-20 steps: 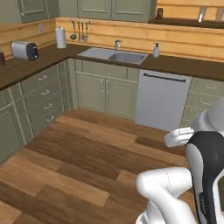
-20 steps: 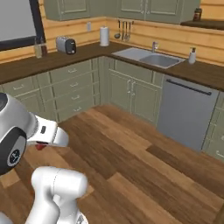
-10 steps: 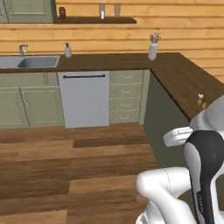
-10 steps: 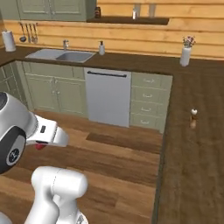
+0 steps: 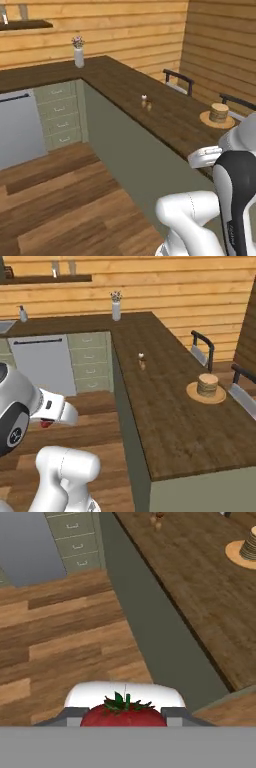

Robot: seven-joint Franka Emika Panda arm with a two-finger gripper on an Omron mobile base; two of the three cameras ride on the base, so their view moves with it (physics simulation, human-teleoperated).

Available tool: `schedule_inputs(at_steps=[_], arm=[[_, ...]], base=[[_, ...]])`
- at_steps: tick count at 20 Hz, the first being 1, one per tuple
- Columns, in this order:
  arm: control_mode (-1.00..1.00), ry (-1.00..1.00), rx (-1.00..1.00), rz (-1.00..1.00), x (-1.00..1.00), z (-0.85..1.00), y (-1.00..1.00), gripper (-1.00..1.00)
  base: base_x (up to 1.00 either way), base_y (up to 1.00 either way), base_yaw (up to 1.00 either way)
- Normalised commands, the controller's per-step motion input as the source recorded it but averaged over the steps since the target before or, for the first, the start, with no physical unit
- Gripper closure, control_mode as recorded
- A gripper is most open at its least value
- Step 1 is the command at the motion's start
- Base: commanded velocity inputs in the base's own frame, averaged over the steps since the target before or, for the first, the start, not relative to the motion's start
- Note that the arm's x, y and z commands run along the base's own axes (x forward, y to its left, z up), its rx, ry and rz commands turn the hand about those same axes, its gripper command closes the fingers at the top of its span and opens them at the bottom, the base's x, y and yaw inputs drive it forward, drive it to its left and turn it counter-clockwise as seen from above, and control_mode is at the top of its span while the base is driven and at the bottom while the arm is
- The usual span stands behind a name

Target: Take the strawberry from the fridge and place it on top of the pancake, located on the dining counter.

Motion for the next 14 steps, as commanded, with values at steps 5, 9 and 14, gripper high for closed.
schedule_inputs(at_steps=[5,9,14], arm=[[1.0,0.0,0.0,0.0,0.0,0.0,0.0,1.0],[1.0,0.0,0.0,0.0,0.0,0.0,0.0,1.0],[1.0,0.0,0.0,0.0,0.0,0.0,0.0,1.0]], base=[[0.0,-0.06,-0.89],[0.0,-0.01,-0.95],[0.0,-0.26,-0.89]])
